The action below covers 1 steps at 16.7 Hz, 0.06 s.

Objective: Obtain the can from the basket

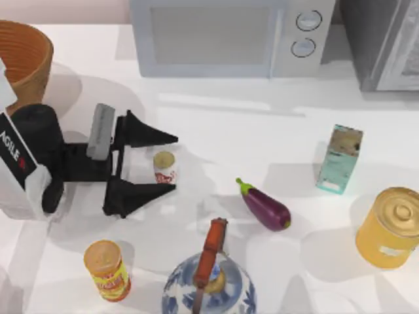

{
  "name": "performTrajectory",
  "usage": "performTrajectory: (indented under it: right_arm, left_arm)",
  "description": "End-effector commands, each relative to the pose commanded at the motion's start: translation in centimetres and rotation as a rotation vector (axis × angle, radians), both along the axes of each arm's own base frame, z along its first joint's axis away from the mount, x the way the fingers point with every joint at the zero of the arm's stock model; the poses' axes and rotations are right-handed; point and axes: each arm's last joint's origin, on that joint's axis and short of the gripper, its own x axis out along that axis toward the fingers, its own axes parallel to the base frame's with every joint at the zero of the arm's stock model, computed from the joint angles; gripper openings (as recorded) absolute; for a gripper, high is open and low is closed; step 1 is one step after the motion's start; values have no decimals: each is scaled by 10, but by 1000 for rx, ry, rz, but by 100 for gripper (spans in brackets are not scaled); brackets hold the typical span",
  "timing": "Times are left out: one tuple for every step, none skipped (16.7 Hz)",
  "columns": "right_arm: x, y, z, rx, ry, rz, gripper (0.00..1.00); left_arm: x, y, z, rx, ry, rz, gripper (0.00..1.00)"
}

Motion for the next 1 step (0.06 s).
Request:
performTrajectory:
  right_arm:
    - [0, 0, 0, 0, 0, 0, 100]
  left_arm:
    - [0, 0, 0, 0, 0, 0, 100]
